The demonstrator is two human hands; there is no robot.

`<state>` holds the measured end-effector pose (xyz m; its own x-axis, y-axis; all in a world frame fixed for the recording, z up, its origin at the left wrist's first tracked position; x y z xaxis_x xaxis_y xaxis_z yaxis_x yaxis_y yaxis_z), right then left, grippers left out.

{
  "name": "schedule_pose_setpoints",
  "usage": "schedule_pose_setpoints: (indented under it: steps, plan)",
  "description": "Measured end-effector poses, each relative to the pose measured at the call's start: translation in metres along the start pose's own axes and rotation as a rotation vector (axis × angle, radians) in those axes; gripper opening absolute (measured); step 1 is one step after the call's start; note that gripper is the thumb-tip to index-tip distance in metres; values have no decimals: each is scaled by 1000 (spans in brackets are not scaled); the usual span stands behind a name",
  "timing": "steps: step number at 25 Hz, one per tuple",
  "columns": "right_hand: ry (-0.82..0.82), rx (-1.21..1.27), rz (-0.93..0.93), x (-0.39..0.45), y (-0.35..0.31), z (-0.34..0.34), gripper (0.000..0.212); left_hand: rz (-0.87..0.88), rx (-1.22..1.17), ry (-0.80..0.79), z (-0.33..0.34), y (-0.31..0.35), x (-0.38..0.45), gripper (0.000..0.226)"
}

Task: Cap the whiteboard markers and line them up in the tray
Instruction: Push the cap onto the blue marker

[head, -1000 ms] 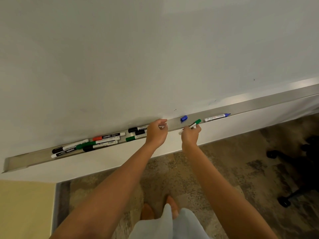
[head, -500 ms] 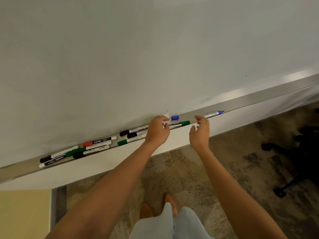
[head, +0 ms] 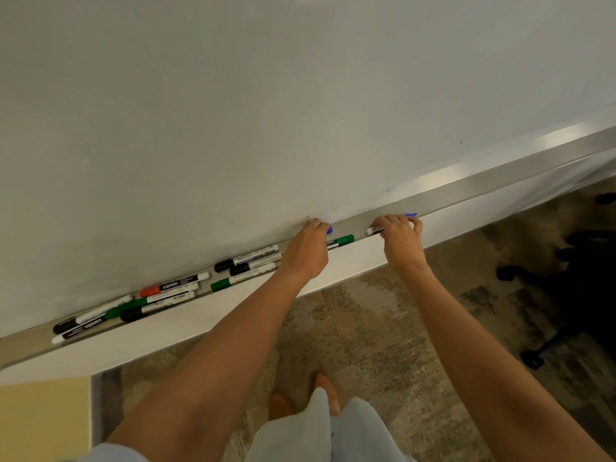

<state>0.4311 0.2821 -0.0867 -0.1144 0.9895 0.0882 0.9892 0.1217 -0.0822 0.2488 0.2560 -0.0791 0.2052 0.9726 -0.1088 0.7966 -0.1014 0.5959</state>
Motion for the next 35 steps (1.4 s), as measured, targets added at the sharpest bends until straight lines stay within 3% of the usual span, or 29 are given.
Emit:
schedule_pose_setpoints:
  steps: [3,6,10,14,19,24,26,28,31,33,35]
  plan:
    - [-12,175,-107,2,-12,-5,20,0,52,-12,6,1,3,41]
    - [-13,343,-142,0,-26,-14,20,9,120,-12,8,1,7,36]
    - [174,602,37,-11,-21,-35,28,61,229,-19,7,3,11,32]
    - [383,776,193,-17,-18,-56,20,134,282,-48,6,5,16,35]
    - [400,1008,379,-26,-16,-52,17,151,363,-73,7,8,14,27]
    - [416,1087,507,-42,-12,-46,16,195,278,-30,5,8,8,45]
    - [429,1132,592,-52,-9,-42,15,212,124,45,2,9,0,41]
    - [454,1188,665,-62,-10,-39,7,109,-217,176,-6,3,-10,28]
    - [459,1273,711,-75,-23,-37,8,-300,-764,388,-9,-29,-22,17]
    - [438,1304,690,-79,-37,-36,8,-567,-1199,430,4,-45,-33,14]
    - [432,1316,650,-83,-50,-36,7,-698,-1615,450,11,-50,-41,16]
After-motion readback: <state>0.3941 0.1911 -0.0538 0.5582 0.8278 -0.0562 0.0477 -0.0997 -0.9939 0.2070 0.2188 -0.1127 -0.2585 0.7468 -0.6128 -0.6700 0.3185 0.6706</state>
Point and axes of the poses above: each hand's wrist, its own x-axis towards the middle knuckle, its own z-axis out of the palm, y = z × x, the point moved 8 cm from there along x, towards the middle knuckle, and after that the axes turned 7 degrees about -x, right-handed, at the moved point
